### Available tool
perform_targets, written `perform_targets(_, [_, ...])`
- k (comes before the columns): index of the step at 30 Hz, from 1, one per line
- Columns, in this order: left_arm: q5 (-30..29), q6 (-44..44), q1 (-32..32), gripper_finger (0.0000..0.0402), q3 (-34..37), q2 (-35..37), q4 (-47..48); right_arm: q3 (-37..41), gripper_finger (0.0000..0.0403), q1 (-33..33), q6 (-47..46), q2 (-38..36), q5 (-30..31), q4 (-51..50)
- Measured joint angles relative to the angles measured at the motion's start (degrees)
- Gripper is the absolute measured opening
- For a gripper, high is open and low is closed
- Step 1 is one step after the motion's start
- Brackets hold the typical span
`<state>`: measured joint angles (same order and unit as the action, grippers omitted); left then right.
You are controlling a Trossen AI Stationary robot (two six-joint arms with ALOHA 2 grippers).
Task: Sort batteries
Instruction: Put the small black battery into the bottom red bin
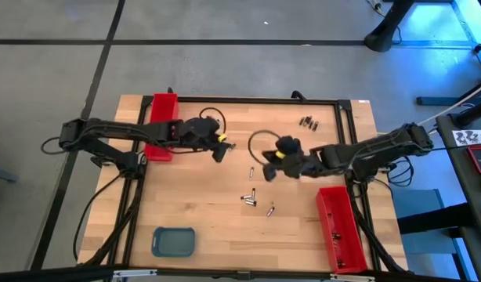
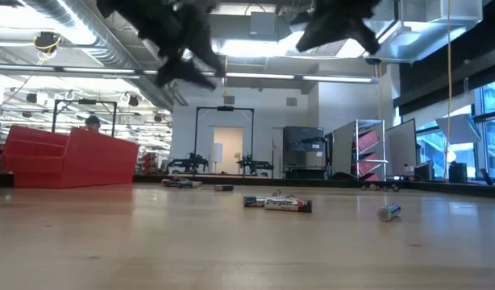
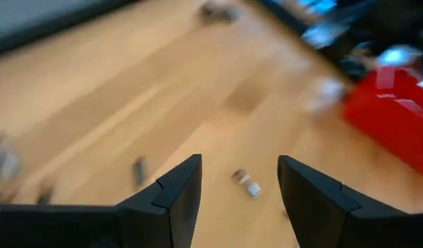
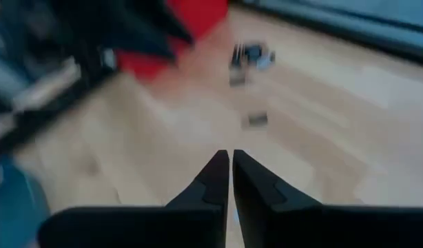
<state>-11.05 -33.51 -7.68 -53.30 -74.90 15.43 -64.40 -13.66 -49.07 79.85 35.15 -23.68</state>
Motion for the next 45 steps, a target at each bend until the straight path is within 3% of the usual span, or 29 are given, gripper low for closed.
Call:
perform_targets(4, [3.59,-4.84,-5.28,0.0179,-0.04,-2.99,7.38,0.00,0.0025,2.31,2.58,0.20,-2.51,4.15])
perform_targets(7, [9.43,-5.90,-9.10,0.0179,-0.07,-6.35,7.45,0.00,0.0025,3.48,4.54,0.27,-5.89,3.40])
perform_targets(10, [10.77,-2.51,-10.69,0.0179,-0.07,-10.68,5.60,0.00,0.0026,4.40,4.74,0.27,-7.01,3.28])
perform_targets(17, [6.47,-0.69,-11.61,0.0195,-0.04,-19.27,-4.74,0.00,0.0026,4.31,4.52,0.27,-7.96,3.01])
perform_targets(25, [3.55,6.89,-9.36,0.0232,-0.04,-23.62,-5.56,0.00,0.0026,4.30,4.43,0.27,-12.74,2.81])
perform_targets(30, [-1.12,5.26,-8.07,0.0245,-0.04,-26.28,-5.61,0.00,0.0026,4.30,4.43,0.27,-12.74,2.62])
perform_targets(38, [-4.19,4.62,-7.57,0.0228,-0.04,-29.96,-13.15,0.02,0.0026,4.30,4.53,0.27,-12.74,2.50])
perform_targets(45, [-4.63,6.05,-7.36,0.0189,-0.07,-31.76,-13.30,0.02,0.0026,4.30,4.54,0.27,-12.74,2.47])
